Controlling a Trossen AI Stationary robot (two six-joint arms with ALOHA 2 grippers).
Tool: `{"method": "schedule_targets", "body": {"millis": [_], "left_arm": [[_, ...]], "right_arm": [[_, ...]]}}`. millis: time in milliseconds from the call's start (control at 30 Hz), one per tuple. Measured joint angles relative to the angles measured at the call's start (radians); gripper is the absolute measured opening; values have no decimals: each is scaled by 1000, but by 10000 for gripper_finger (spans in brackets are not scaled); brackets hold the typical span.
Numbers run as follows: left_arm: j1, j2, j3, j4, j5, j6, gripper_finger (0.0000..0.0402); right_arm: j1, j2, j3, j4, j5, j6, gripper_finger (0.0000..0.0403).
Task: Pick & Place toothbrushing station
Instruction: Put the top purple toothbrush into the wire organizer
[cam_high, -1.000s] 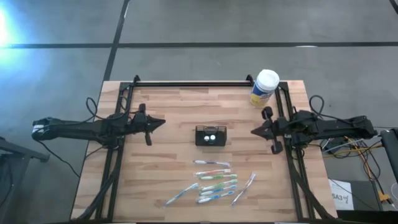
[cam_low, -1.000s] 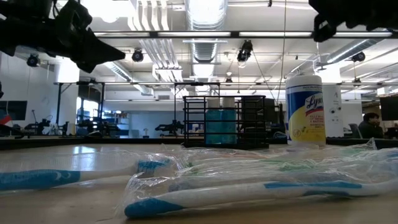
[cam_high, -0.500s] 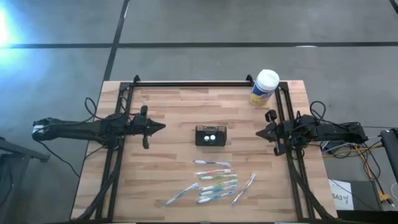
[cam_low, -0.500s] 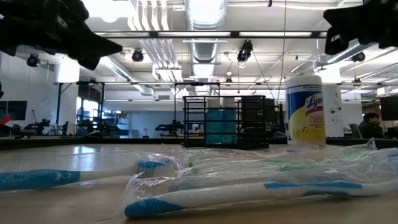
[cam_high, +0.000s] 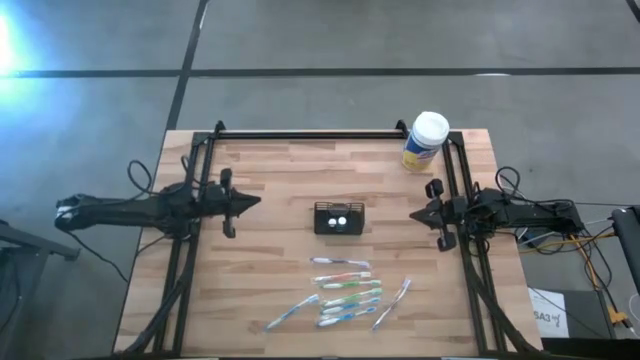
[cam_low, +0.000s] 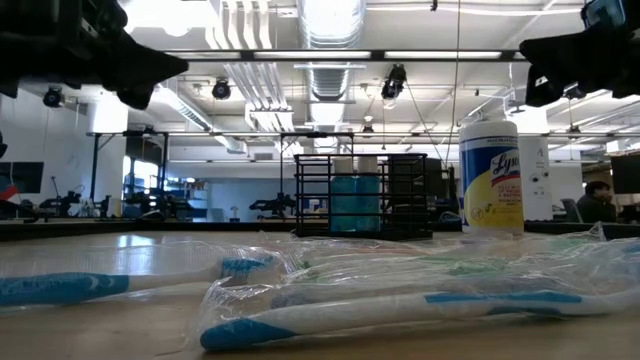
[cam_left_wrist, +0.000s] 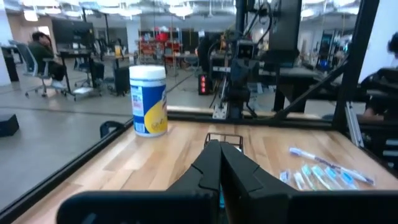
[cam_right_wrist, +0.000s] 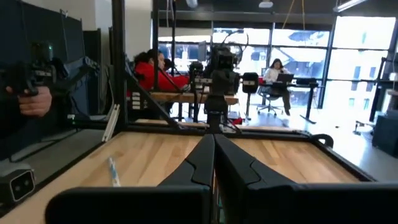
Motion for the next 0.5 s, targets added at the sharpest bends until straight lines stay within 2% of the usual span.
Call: {"method": "schedule_targets", "body": {"millis": [200, 367, 500], "left_arm": [[11, -23, -118, 147, 1, 2, 3], [15, -77, -106, 15, 10, -31, 2], [14, -168, -71, -120, 48, -31, 2]], "right_arm": [[0, 2, 8, -16, 0, -7, 8], [0, 1, 10, -15, 0, -3, 8], [0, 0, 10, -14, 0, 2, 8]]}}
